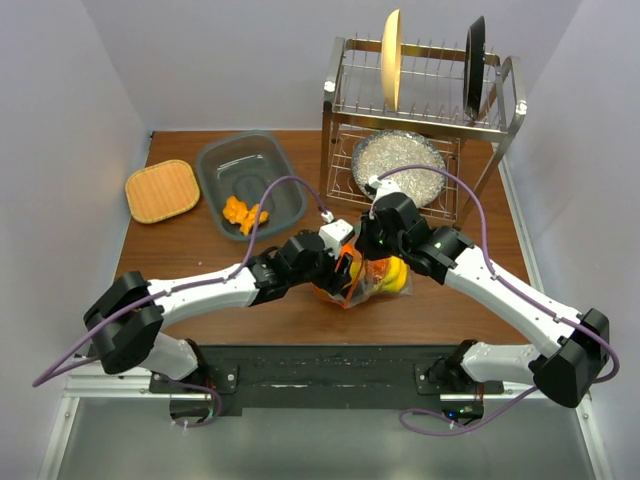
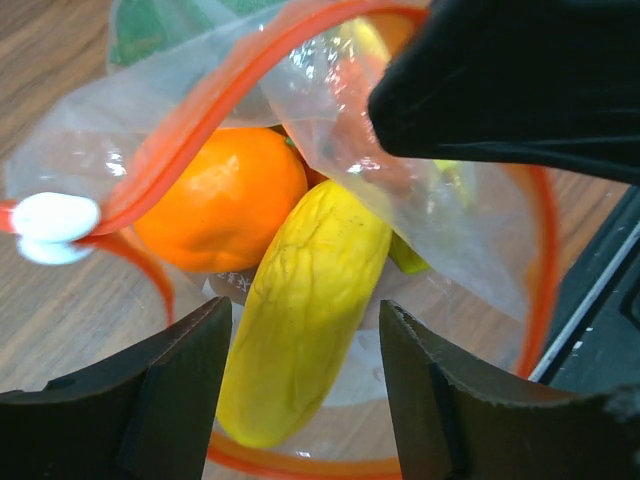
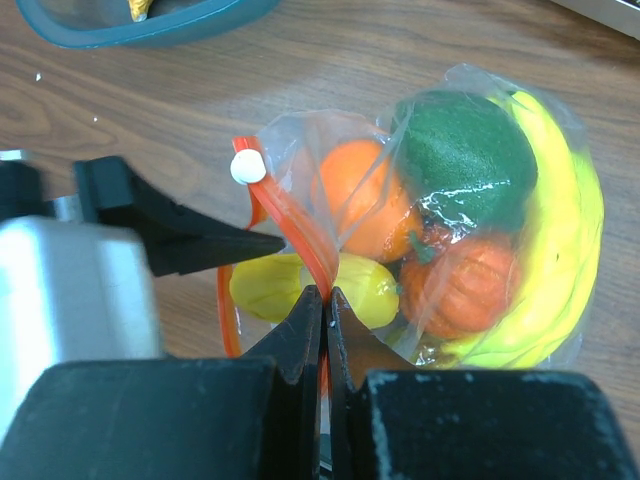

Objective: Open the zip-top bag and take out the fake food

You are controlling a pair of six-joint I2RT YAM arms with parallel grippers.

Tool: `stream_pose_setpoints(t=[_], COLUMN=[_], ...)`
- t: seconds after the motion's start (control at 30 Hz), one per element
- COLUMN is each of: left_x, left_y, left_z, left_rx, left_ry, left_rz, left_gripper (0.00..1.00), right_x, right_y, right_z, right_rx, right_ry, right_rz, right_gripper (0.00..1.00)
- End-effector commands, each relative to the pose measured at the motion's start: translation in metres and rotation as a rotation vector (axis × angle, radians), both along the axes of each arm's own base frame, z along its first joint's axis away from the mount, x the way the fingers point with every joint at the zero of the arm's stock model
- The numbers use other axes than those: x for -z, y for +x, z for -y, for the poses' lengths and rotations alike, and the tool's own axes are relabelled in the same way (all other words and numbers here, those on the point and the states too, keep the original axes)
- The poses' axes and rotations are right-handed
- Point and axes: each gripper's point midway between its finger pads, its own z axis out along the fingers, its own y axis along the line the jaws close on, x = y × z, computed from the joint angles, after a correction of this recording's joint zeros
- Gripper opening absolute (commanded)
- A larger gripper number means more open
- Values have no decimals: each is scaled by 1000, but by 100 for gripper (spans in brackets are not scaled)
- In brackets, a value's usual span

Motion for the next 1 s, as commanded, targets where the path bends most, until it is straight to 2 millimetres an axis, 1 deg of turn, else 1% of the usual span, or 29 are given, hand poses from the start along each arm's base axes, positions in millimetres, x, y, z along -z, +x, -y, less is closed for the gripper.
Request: stream_pose_setpoints(t=[0.0,0.07,0.13,0.23,0.27,0.3,0.33,0.37,0.4,0.43,0.47,0.5,0.6,0.67,0.73,0.77,0.8,0.83,0.87,0.93,0.97], left_x=[5,16,17,15,12,10,3,0,-4,-13,-16,-21,-30,-32,-32,-29,-30,-36,-34,-40,-39], left_y=[4,3,3,2,1,1,0,0,-1,-1,-3,-3,-10,-14,-16,-20,-22,-24,-29,-36,-37], left_z=[15,14,14,14,13,13,12,10,9,7,5,3,-4,-11,-19,-27,-30,-33,-37,-39,-44], left_rx=[45,40,33,25,23,17,16,7,-5,-7,-8,-25,-39,-54,-85,-99,-115,-124,-124,-130,-140], left_ry=[-14,5,-4,-12,-17,-23,-36,-34,-38,-51,-42,-45,-25,18,55,90,89,74,79,53,59], left_rz=[32,21,25,28,30,30,34,30,27,31,21,13,-33,-71,-103,-126,-141,-146,-163,-186,-201], left_gripper=[66,66,65,59,49,44,39,27,22,20,13,10,6,4,3,2,2,2,3,4,4], right_x=[-7,-7,-8,-6,-5,-5,-4,-3,-3,-2,0,0,1,2,1,2,1,1,2,2,2], right_y=[0,-1,-1,0,0,0,1,1,2,3,3,5,7,9,11,12,13,13,14,16,18], right_z=[1,2,2,2,3,3,3,3,3,2,2,1,-2,-3,-4,-4,-5,-6,-5,-5,-4], right_rx=[9,10,8,11,14,16,18,21,22,20,20,25,24,26,30,30,32,30,35,40,48], right_ry=[20,22,23,20,17,16,15,10,12,8,4,8,13,17,17,16,19,19,13,8,2], right_rz=[20,20,22,20,17,22,19,19,20,19,16,17,21,22,28,27,31,31,30,36,38], right_gripper=[0,0,0,0,0,0,0,0,0,0,0,0,0,0,0,0,0,0,0,0,0])
